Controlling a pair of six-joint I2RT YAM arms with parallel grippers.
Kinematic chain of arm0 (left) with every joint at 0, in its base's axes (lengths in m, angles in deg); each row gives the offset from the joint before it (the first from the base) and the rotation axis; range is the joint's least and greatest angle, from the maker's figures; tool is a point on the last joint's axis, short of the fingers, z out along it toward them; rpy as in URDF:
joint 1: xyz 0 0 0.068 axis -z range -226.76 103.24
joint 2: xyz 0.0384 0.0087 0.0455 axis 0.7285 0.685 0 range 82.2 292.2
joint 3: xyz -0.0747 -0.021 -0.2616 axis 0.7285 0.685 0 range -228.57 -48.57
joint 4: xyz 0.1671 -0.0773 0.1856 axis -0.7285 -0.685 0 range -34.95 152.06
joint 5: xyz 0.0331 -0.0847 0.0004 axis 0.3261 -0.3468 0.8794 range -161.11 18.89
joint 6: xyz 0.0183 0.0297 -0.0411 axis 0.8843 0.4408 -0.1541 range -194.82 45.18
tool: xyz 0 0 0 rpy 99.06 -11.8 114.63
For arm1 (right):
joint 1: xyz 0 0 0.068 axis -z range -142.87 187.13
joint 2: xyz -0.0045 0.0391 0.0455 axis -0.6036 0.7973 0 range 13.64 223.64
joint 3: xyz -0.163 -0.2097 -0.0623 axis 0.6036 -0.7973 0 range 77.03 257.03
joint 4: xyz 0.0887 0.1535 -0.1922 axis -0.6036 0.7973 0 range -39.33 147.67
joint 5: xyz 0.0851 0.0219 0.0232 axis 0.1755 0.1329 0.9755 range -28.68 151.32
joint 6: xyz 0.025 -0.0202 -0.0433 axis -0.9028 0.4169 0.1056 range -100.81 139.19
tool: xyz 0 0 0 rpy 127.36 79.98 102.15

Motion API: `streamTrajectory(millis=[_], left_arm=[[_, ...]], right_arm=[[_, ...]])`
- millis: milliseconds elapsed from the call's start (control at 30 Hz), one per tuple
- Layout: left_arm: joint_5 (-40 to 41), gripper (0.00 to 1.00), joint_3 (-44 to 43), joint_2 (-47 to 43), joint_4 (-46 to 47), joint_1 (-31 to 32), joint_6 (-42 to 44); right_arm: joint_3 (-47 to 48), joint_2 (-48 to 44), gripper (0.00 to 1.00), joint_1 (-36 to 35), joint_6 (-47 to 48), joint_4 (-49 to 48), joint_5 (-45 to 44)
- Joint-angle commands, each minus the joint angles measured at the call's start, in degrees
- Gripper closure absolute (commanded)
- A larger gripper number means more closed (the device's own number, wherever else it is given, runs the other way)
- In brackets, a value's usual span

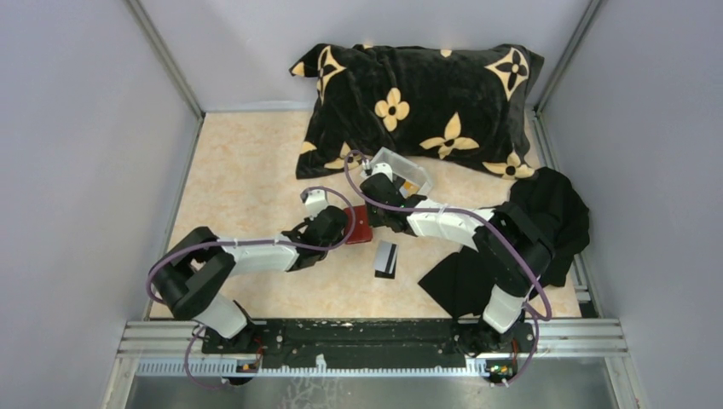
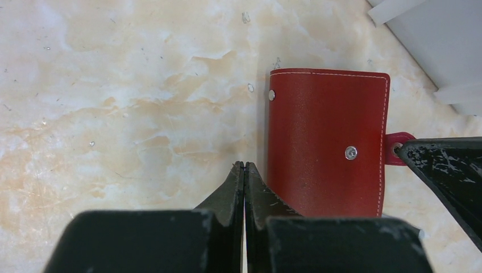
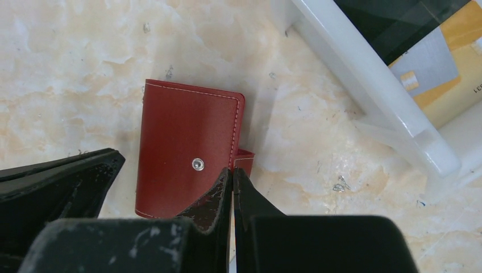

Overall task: Put the credit cards into the card holder
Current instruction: Close the card holder at the center of the board.

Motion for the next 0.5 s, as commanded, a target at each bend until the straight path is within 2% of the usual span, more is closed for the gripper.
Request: streamTrajectory(millis=[0,467], left_arm=[[-1.2,1.00,-0.5,1.7,2.1,-0.8,1.7],[-5.4,1.00,1.6,3.2,10.4,-1.8,4.2]], right_arm=[[3.6,0.7,1.00,-1.1,1.4,-0.4,-1.0],[6.5,3.5,1.00,-2.6,2.5,1.1,-1.1]])
